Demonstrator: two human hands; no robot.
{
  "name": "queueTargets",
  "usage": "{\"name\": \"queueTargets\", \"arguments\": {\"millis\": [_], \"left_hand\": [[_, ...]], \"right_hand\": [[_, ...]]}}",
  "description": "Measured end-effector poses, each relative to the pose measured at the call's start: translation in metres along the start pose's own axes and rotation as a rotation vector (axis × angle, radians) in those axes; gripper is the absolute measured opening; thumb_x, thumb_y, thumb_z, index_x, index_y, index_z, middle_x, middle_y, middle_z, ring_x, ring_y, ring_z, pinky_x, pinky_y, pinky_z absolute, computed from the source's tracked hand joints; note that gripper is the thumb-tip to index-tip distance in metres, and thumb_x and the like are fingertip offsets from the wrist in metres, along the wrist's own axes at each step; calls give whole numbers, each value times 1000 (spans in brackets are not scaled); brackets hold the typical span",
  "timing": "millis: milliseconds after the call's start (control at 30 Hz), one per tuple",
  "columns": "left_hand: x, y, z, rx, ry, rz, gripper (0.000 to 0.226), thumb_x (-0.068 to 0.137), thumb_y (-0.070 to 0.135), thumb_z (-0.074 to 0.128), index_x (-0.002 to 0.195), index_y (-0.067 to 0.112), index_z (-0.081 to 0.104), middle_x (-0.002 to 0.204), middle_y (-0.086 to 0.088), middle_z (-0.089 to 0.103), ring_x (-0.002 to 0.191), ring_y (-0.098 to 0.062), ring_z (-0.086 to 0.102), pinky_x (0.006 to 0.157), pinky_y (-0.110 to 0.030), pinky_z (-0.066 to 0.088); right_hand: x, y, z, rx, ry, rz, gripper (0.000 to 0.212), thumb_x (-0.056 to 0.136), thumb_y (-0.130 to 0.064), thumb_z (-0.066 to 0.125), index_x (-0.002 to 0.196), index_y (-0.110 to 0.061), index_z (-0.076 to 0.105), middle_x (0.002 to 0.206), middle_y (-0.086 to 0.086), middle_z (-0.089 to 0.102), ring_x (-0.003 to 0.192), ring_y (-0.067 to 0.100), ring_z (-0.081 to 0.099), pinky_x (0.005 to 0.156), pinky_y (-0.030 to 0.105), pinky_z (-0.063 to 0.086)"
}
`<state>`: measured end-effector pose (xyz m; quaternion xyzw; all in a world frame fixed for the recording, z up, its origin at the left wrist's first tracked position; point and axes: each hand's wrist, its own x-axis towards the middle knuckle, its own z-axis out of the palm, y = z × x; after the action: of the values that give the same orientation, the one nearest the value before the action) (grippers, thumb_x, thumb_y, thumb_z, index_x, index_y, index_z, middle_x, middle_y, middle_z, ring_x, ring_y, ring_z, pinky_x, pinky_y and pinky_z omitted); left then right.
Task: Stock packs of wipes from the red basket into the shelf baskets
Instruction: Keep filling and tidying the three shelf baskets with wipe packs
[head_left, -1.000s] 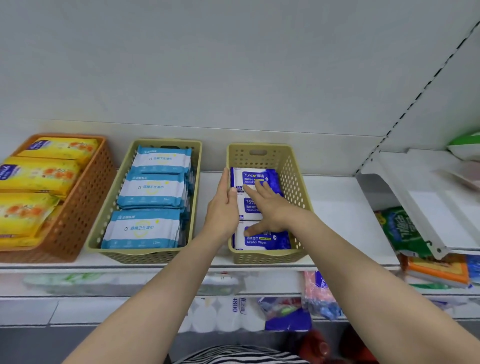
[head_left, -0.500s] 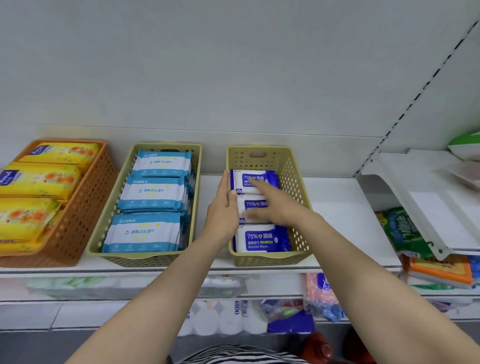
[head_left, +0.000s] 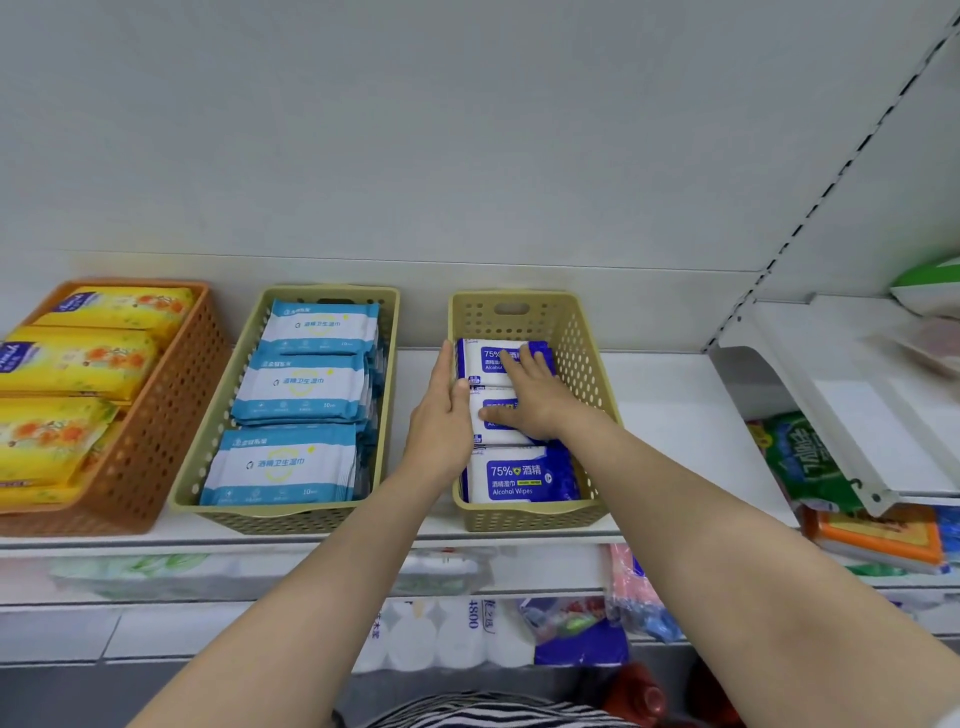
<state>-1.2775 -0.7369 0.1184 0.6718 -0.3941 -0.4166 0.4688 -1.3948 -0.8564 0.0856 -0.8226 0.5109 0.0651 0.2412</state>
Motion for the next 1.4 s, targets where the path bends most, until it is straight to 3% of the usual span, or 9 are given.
{"name": "queueTargets", "arguments": {"millis": [233, 367, 500, 733, 900, 1133, 1267, 1400], "left_hand": [[-1, 1, 0, 2, -3, -8, 53, 106, 37, 36, 154, 46, 14, 127, 8, 54, 95, -9, 67, 72, -33, 61], [-1, 0, 0, 26, 12, 8, 51, 107, 37, 34, 154, 46, 15, 123, 10, 55, 92, -3, 66, 69, -27, 58], [-1, 0, 0, 35, 17, 15, 50, 108, 37, 33, 154, 46, 15, 128, 10, 55, 94, -3, 65, 75, -32, 60], [0, 0, 0, 40, 20, 11, 51, 108, 35, 33, 154, 47, 14, 124, 11, 52, 93, -4, 65, 78, -34, 60], [1, -1, 2, 61, 29, -4, 51, 108, 35, 34, 153, 49, 14, 139, 1, 55, 103, -12, 66, 85, -43, 60], [-2, 2, 0, 57, 9, 5, 52, 108, 34, 33, 155, 45, 13, 126, 12, 51, 85, 2, 61, 57, -11, 50], [-1, 2, 1, 64, 34, -2, 51, 108, 33, 33, 154, 46, 15, 136, 5, 54, 95, -6, 64, 75, -30, 58], [-1, 2, 1, 77, 46, -10, 52, 108, 32, 33, 155, 44, 16, 139, 2, 54, 92, -3, 61, 74, -27, 55]], "right_hand": [[0, 3, -1, -17, -12, -11, 96, 92, -64, 51, 159, -25, -6, 165, 4, -17, 152, 25, -15, 123, 51, 8], [-2, 3, 3, -60, -11, -17, 86, 97, -60, 43, 158, -26, -6, 165, 4, -18, 152, 24, -15, 124, 50, 4], [-2, 2, 3, -64, -28, -7, 83, 99, -58, 41, 158, -26, -7, 165, 4, -18, 152, 24, -16, 123, 50, 1], [1, -3, 9, -81, 6, -18, 70, 101, -61, 14, 158, -27, -9, 164, 1, -22, 151, 18, -22, 123, 47, -4], [-2, -1, 20, -137, 22, -13, 73, 100, -62, 15, 157, -26, -14, 163, 1, -25, 150, 18, -23, 124, 46, -2], [-4, -5, 3, -55, 8, -13, 72, 99, -65, 11, 157, -28, -12, 164, -1, -23, 150, 15, -23, 123, 46, -6], [-10, -4, 9, -106, 19, -53, 73, 100, -64, 14, 157, -26, -11, 164, 0, -22, 150, 15, -22, 124, 46, -3], [-8, -3, 14, -211, 9, -56, 78, 99, -65, 21, 158, -24, -11, 164, 3, -20, 151, 19, -20, 124, 47, 0]]}}
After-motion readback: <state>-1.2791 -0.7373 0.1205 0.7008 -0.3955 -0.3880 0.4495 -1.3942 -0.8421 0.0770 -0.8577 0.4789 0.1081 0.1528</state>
